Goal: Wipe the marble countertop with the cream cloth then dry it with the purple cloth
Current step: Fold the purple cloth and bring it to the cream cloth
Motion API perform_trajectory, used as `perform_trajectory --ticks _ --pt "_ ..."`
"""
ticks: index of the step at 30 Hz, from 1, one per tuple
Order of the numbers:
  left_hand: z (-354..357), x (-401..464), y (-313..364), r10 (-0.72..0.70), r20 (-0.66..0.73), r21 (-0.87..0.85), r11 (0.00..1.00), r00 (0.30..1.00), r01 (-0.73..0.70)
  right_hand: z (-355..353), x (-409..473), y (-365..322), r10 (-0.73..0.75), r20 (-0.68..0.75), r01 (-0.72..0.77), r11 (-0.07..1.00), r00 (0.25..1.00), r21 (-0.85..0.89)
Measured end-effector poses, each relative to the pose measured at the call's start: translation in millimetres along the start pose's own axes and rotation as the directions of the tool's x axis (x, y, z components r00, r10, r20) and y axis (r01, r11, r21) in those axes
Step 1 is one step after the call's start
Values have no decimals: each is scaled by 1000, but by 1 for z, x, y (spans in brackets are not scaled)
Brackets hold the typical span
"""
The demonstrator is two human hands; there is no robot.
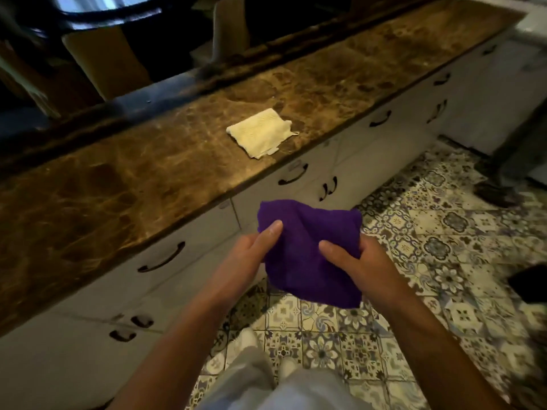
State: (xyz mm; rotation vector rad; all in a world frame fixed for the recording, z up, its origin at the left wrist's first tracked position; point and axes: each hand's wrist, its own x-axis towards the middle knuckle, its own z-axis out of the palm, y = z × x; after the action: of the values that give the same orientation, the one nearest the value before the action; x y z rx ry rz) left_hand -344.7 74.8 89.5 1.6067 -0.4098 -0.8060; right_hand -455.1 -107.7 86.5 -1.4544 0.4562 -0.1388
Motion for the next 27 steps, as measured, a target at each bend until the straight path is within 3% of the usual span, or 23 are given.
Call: perform_trajectory --ticks 6,9,13,18,22,27 --pt "31 63 9 5 53 2 1000 999 -5 -34 16 -3 124 -125 -109 986 984 123" --pt "36 102 15 18 122 -4 1000 992 -17 -48 43 -12 152 -227 -137 987 962 82" --pt "33 160 22 30 214 11 999 976 -33 -74 87 -15 61 -299 -46 997 952 57" --pt "19 232 31 55 259 -3 998 964 -56 -95 160 -32 -5 -264 37 992 965 117" --pt "11 285 42 52 168 -67 997 984 -41 -104 222 -50 -29 -247 57 993 969 107" --pt "-3 344 62 110 45 -46 993 993 -108 -115 284 -66 106 -149 -107 994 983 7"
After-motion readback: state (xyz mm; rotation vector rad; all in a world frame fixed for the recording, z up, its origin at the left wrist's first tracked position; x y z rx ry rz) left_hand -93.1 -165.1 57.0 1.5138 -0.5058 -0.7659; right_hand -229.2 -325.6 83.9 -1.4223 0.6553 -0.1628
